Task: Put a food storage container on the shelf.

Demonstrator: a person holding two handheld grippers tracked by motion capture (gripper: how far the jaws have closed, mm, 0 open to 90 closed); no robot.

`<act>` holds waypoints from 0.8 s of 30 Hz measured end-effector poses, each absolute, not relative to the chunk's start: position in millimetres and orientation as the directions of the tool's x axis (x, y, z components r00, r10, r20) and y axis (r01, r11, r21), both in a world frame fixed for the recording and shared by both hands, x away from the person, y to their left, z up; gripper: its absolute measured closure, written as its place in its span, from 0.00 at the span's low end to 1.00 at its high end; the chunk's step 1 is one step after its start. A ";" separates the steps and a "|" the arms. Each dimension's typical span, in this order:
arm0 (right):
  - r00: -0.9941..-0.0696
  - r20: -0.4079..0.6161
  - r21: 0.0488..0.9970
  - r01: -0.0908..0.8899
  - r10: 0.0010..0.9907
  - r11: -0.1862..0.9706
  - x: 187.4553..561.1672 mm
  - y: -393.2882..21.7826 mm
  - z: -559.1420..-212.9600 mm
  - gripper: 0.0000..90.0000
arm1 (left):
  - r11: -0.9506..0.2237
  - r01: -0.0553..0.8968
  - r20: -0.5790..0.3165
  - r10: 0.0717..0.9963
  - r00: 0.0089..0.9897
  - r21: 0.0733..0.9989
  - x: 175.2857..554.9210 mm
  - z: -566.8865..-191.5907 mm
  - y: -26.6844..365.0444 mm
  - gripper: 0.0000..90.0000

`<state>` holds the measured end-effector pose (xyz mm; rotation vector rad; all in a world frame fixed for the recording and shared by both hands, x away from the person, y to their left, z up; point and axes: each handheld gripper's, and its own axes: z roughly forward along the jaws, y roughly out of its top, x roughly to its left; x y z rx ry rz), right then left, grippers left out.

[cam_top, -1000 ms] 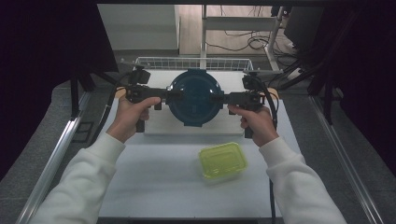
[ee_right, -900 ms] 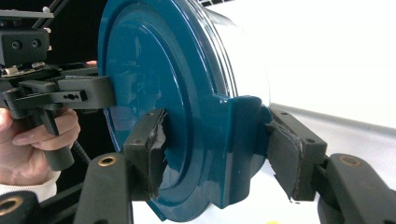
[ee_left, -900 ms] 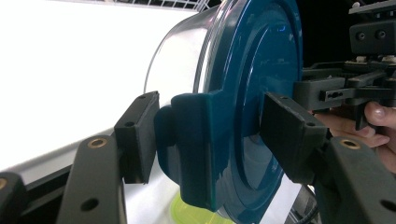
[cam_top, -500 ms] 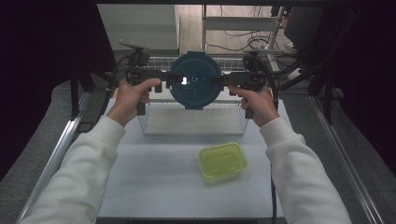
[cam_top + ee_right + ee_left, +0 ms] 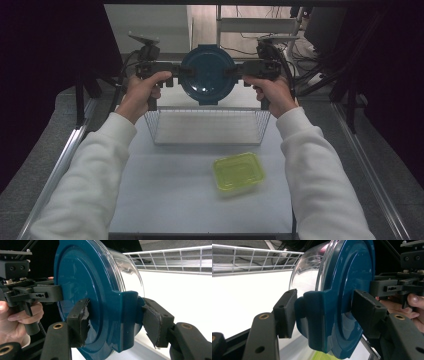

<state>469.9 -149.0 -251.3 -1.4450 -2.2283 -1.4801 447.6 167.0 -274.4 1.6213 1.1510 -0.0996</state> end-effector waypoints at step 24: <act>-0.444 0.599 0.559 0.828 0.667 0.049 498.8 -153.3 -282.0 0.46 | 0.048 0.775 -0.634 0.607 0.479 0.630 477.7 -307.5 162.4 0.43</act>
